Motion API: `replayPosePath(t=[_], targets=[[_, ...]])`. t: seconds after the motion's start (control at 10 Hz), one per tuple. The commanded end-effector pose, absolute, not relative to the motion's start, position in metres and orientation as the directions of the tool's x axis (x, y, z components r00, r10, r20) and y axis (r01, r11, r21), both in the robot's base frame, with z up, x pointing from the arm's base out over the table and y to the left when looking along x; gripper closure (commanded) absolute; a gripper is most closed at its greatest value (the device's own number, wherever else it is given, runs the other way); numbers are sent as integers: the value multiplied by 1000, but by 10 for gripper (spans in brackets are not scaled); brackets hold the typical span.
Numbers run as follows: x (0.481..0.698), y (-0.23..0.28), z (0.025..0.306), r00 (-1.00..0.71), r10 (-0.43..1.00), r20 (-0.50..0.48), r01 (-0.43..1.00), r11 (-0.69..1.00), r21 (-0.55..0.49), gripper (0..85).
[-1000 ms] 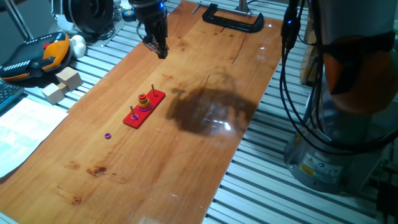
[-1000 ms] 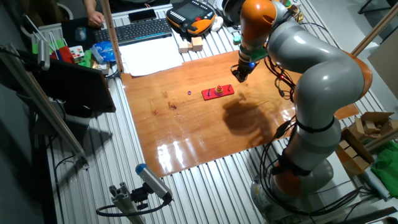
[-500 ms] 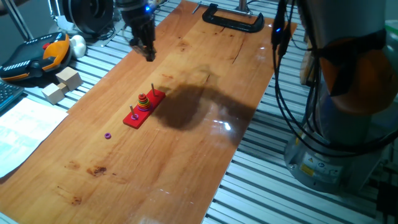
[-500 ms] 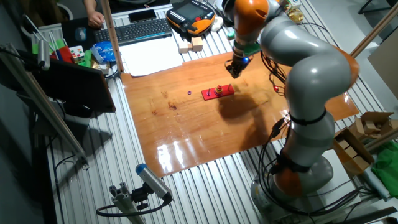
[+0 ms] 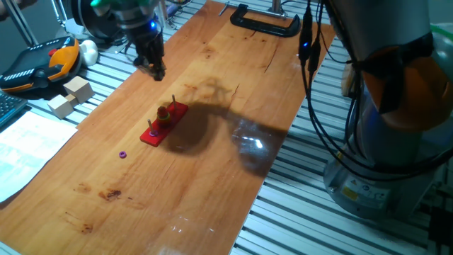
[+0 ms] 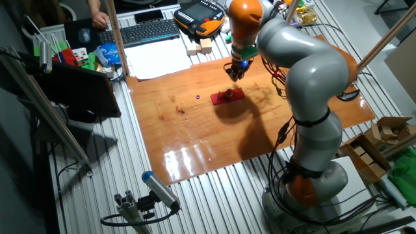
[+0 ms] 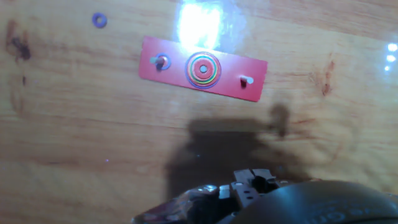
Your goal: Take out one Hanoi block and throw it aside
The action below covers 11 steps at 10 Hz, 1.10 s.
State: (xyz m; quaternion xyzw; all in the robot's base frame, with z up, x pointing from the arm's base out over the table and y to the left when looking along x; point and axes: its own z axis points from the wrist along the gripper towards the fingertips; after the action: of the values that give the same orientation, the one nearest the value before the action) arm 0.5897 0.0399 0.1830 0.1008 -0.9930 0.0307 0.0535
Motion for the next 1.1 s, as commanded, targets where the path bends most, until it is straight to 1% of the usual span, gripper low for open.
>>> replayPosePath(t=[0.0, 0.2, 0.5, 1.0], targets=[[591, 41, 179, -974, -198, 113, -205, 977, -52, 493], [595, 45, 167, -974, -200, 103, -208, 976, -71, 457], [600, 47, 145, -976, -200, 85, -205, 977, -59, 440], [598, 50, 114, -978, -196, 75, -200, 979, -50, 390]])
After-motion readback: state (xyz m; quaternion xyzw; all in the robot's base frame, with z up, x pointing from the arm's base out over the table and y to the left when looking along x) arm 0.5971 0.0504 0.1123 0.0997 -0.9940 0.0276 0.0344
